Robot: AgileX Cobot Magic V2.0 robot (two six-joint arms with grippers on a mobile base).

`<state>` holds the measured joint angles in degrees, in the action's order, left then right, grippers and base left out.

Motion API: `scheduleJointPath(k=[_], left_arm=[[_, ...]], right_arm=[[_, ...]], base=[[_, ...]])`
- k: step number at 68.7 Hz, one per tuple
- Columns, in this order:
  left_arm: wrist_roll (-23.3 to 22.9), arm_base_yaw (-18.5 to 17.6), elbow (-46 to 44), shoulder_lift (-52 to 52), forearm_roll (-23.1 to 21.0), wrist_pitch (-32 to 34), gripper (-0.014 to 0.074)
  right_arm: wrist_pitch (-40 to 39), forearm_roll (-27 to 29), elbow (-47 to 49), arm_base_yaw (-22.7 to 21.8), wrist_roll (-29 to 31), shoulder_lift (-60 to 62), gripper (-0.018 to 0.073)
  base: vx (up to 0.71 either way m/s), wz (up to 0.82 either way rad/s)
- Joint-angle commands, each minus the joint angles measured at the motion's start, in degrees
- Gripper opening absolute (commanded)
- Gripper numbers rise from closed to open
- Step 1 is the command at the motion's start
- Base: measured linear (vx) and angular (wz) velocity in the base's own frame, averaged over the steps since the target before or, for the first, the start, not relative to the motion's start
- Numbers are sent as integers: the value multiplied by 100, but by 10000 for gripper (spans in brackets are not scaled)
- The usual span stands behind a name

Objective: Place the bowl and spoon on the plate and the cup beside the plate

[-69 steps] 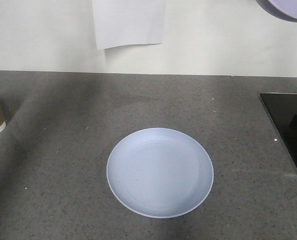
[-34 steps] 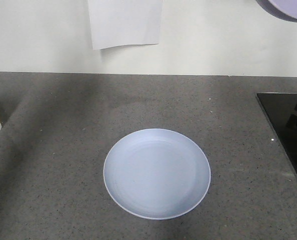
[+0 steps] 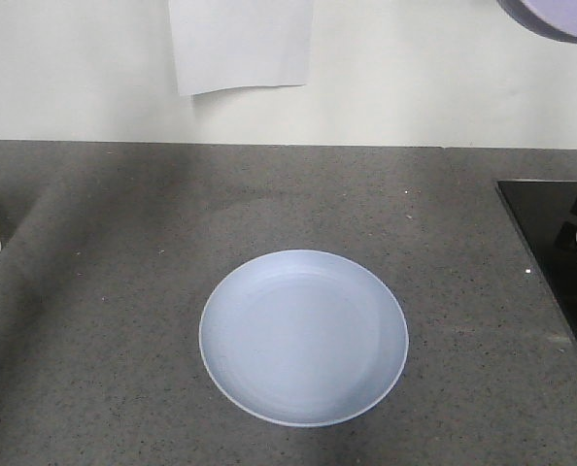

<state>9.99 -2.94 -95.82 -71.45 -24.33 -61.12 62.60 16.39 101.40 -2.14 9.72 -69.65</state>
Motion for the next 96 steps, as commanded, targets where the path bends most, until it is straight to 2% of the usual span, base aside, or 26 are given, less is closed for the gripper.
scheduleJointPath(k=[1,96], left_arm=[[3,-13,-155,109,-191,345,-6],[3,-13,-155,109,-191,345,-6]], right_arm=[[-404,90,149,-29,-6,105,-10],[-404,90,149,-29,-6,105,-10]], base=[[0,0],[0,0]])
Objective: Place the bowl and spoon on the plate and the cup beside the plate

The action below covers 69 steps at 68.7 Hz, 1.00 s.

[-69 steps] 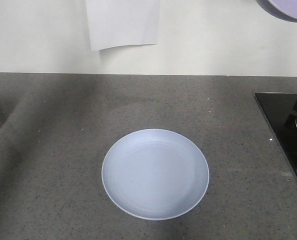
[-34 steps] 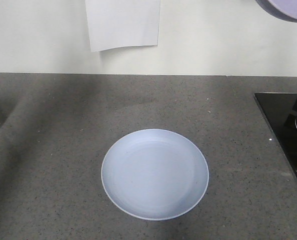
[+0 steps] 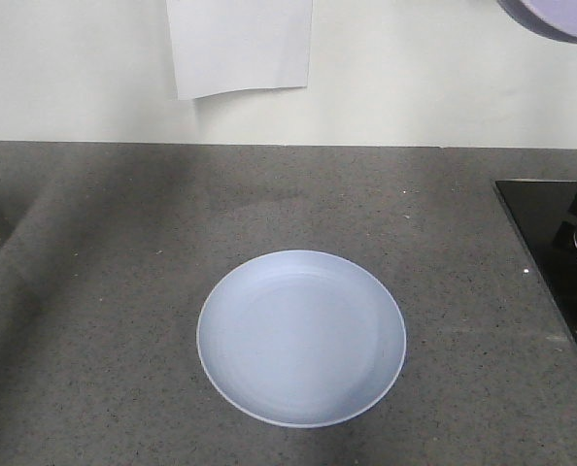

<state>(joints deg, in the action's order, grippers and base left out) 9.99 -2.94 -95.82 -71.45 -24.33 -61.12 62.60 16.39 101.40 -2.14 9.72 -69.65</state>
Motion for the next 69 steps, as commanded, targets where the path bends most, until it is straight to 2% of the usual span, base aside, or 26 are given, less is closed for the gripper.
scheduleJointPath(k=[1,69], left_arm=[[3,-13,-155,109,-191,345,-6],[3,-13,-155,109,-191,345,-6]], right_arm=[[-404,90,149,-29,-6,105,-10],[-404,90,149,-29,-6,105,-10]], base=[[0,0],[0,0]])
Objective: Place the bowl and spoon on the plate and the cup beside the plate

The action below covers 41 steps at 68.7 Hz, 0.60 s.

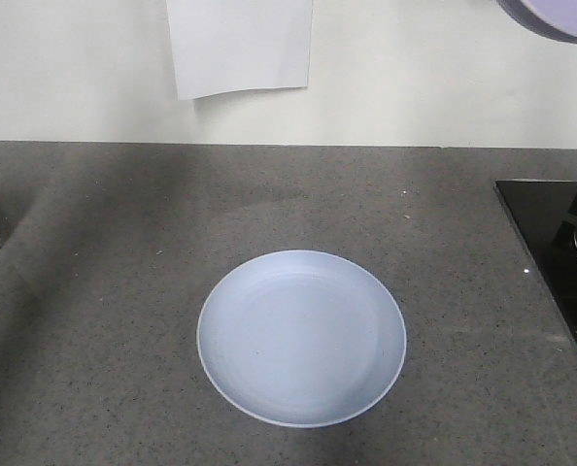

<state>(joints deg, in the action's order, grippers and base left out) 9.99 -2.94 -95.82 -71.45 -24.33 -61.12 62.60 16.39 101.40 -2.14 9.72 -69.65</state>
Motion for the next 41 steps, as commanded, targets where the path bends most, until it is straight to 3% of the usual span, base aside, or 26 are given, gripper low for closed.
scheduleJointPath(k=[1,41], left_arm=[[3,-13,-155,109,-191,345,-6],[3,-13,-155,109,-191,345,-6]], right_arm=[[-404,90,149,-29,-6,105,-10],[-404,90,149,-29,-6,105,-10]], base=[[0,0],[0,0]])
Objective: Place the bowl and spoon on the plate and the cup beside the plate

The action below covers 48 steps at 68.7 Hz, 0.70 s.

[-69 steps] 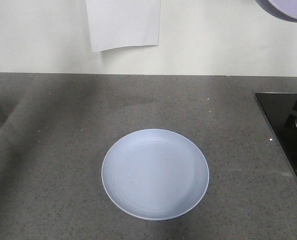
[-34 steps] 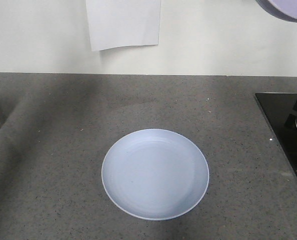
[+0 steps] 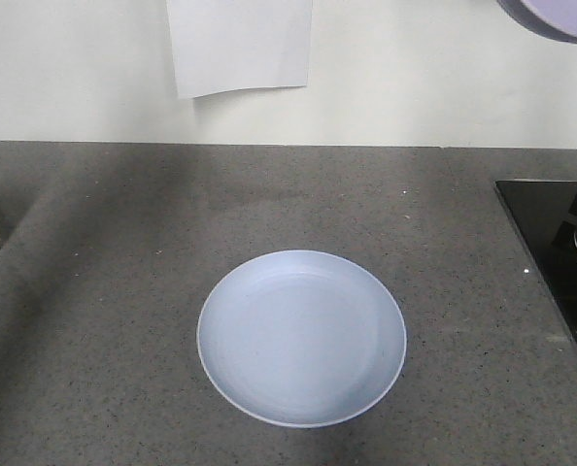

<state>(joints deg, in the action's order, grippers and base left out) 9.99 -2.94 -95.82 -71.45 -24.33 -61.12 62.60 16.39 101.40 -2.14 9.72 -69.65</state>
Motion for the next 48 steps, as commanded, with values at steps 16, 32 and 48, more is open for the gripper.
scheduleJointPath(k=[16,32,48], left_arm=[[3,-13,-155,109,-191,345,-6],[3,-13,-155,109,-191,345,-6],[3,-13,-155,109,-191,345,-6]], right_arm=[[-404,90,149,-29,-6,105,-10],[-404,90,149,-29,-6,105,-10],[-404,90,149,-29,-6,105,-10]], base=[[0,0],[0,0],[0,0]])
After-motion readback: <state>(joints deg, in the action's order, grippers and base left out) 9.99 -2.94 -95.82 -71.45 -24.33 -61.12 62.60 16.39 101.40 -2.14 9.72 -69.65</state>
